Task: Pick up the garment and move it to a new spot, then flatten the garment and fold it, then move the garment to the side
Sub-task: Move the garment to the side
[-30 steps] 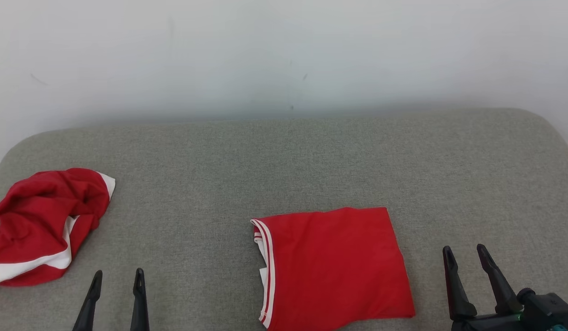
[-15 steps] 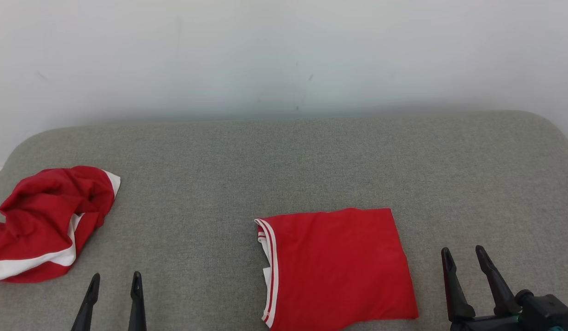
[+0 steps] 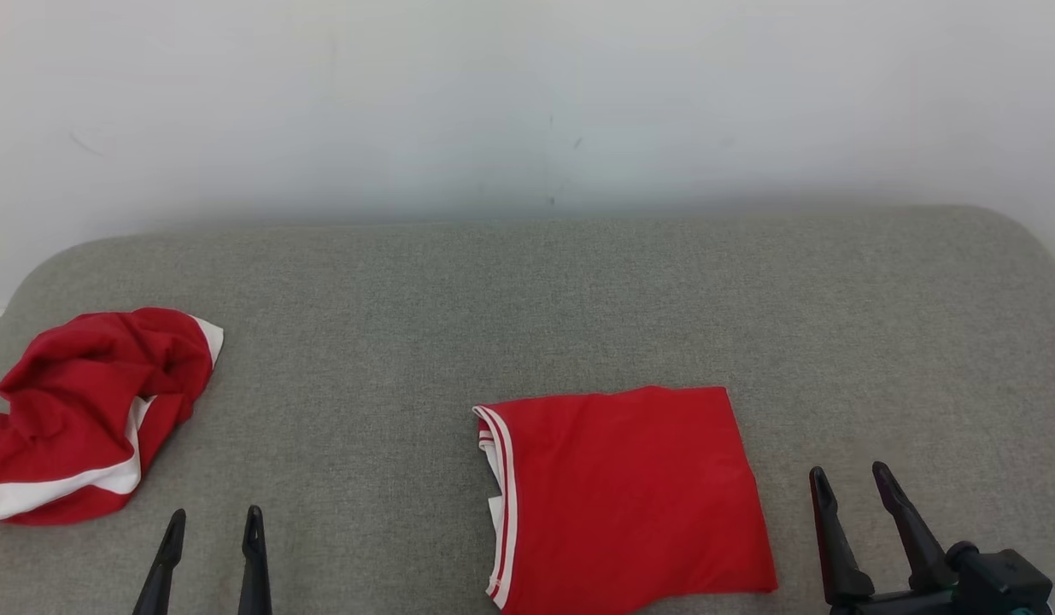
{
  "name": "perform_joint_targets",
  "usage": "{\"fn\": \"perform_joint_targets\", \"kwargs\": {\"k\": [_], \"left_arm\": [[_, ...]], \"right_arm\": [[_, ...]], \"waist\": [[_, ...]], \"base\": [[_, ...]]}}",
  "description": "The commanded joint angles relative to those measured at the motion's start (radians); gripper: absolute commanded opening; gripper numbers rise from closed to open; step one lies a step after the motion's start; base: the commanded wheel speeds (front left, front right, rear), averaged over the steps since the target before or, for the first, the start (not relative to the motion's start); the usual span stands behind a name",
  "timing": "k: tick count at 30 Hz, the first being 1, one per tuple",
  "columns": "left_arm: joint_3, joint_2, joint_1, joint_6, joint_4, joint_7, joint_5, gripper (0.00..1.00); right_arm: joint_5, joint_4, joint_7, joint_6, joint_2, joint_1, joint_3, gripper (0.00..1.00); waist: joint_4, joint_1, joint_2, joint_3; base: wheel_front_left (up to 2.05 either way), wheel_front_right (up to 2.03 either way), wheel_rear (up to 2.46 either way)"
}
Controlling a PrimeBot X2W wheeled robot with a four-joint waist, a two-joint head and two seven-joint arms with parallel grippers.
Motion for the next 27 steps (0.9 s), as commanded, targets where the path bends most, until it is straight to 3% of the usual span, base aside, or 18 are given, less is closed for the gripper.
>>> {"fn": "perform_joint_targets", "kwargs": {"k": [1, 8, 15, 27], "left_arm": [[0.002, 0.002, 0.005, -0.001, 0.001, -0.003, -0.003, 1.0], [-0.005, -0.006, -0.012, -0.001, 0.005, -0.003, -0.003, 1.0], [-0.028, -0.014, -0.041, 0.0, 0.017, -0.003, -0.001, 1.0], [-0.045, -0.023, -0.073, 0.0, 0.036, -0.003, -0.01, 1.0]], "right_arm": [[-0.002, 0.004, -0.003, -0.003, -0.007, 0.006, 0.006, 1.0], [0.017, 0.062, 0.02, -0.003, -0.037, -0.055, 0.04, 1.0], [0.028, 0.235, 0.107, -0.003, -0.048, -0.187, 0.085, 1.0], [0.013, 0.533, 0.149, -0.003, -0.02, -0.352, 0.108, 1.0]], "waist": [[0.0, -0.0001, 0.0, 0.002], [0.012, -0.0001, 0.0, 0.022], [0.046, -0.0001, 0.0, 0.057], [0.093, -0.0001, 0.0, 0.105]], "base": [[0.0, 0.0, 0.0], [0.0, 0.0, 0.0], [0.0, 0.0, 0.0], [0.0, 0.0, 0.0]]}}
